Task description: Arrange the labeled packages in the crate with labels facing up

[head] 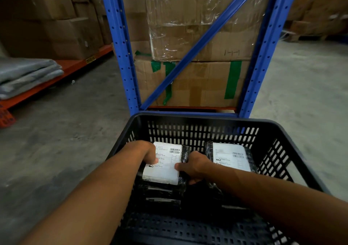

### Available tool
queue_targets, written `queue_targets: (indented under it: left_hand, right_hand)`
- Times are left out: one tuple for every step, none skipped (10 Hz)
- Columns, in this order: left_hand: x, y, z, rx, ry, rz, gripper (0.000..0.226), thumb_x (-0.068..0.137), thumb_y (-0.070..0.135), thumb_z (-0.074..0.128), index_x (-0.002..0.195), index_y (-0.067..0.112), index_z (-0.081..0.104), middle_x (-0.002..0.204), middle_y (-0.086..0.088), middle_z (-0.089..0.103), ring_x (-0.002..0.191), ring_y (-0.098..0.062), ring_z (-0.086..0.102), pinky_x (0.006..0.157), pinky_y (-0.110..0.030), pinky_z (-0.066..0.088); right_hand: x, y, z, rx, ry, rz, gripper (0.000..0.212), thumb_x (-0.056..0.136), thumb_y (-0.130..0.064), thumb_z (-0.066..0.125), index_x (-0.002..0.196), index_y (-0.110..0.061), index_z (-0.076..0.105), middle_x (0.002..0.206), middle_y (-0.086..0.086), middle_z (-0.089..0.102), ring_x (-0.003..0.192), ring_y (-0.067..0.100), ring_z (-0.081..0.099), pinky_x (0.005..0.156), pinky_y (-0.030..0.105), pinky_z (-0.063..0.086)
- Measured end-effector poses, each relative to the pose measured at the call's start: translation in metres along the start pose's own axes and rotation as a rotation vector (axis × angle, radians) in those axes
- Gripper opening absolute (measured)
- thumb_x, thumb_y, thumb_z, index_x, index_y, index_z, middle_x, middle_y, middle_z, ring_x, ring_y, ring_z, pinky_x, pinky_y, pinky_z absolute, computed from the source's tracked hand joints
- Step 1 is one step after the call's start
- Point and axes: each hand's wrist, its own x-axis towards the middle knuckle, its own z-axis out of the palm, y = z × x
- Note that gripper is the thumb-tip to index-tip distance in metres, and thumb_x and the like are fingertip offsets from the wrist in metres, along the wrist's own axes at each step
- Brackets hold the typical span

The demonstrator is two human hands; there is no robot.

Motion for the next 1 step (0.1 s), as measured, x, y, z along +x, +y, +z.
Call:
queue_targets:
  left_hand:
    - [-0.0084, 0.0064, -0.0070, 0.057, 0.066, -0.016, 0.040, 0.091, 0.020, 0.059, 0.130, 0.009, 0.056, 0.125, -0.010, 0.064, 0.101, -0.025, 0.065, 0.088, -0.034, 0.053]
  right_hand:
    - [-0.0084, 0.0021, -0.0112, -0.087, 0.091, -0.057, 0.014, 0.092, -0.014, 0.062, 0.083, -0.003, 0.063, 0.073, 0.010, 0.068, 0.059, 0.023, 0.070, 0.062, 0.035, 0.063]
